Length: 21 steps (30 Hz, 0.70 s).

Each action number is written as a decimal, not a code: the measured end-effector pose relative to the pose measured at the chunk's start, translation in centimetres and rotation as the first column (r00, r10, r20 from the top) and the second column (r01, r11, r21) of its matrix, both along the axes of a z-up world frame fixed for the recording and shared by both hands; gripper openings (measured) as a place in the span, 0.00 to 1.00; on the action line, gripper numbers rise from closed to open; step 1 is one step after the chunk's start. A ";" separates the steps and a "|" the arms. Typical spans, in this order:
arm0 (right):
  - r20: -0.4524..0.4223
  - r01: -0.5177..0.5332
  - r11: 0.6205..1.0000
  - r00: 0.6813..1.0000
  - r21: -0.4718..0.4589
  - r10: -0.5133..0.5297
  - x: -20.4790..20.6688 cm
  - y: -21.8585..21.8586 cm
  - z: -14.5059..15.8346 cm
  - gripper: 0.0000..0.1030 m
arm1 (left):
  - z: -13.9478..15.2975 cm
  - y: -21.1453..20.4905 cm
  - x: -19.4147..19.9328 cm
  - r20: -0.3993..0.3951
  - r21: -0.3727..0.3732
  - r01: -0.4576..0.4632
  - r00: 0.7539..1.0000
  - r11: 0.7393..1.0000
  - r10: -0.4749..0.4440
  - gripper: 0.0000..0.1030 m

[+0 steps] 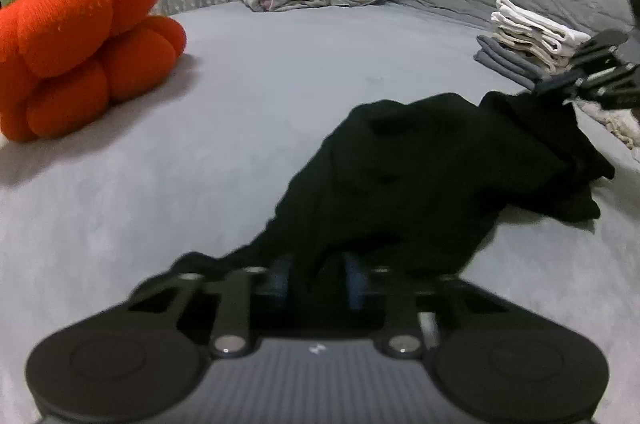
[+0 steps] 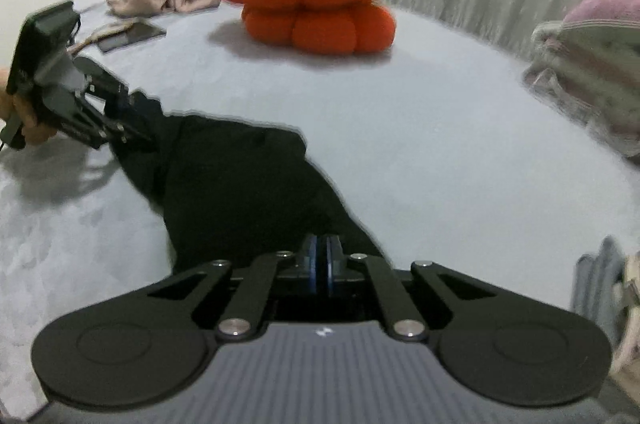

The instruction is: Fold clothes

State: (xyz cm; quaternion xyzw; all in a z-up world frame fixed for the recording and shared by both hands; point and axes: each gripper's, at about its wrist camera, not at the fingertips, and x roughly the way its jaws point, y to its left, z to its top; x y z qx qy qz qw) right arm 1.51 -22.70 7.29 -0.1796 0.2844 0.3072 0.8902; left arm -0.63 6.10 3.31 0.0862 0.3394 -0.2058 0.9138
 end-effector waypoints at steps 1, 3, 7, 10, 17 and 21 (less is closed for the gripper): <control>0.022 0.003 1.000 1.000 0.005 -0.003 -0.4 -0.2 0.4 0.04 | 0.5 0.2 -0.1 0.012 -0.004 -0.009 1.000 1.000 0.009 0.07; 0.050 0.012 1.000 0.999 0.016 -0.013 -0.9 -0.6 0.9 0.04 | 1.6 0.7 -0.5 0.056 -0.020 -0.025 0.998 1.000 0.026 0.07; 0.109 0.043 0.997 0.993 0.056 -0.049 -1.8 -1.8 2.0 0.03 | 4.8 2.2 -1.5 0.163 -0.073 -0.073 0.983 0.995 0.084 0.07; 0.177 0.072 0.990 0.980 0.122 -0.093 -2.3 -2.9 3.4 0.03 | 6.5 3.0 -2.6 0.252 -0.089 -0.090 0.962 0.992 0.110 0.07; 0.401 0.157 0.978 0.894 0.137 -0.199 -4.0 -1.9 5.7 0.01 | 10.0 3.7 -4.1 0.430 -0.174 -0.195 0.867 0.965 0.253 0.06; 0.545 0.217 0.967 0.798 0.137 -0.256 -5.5 -0.7 7.3 0.00 | 13.8 3.2 -6.4 0.540 -0.227 -0.209 0.786 0.951 0.302 0.06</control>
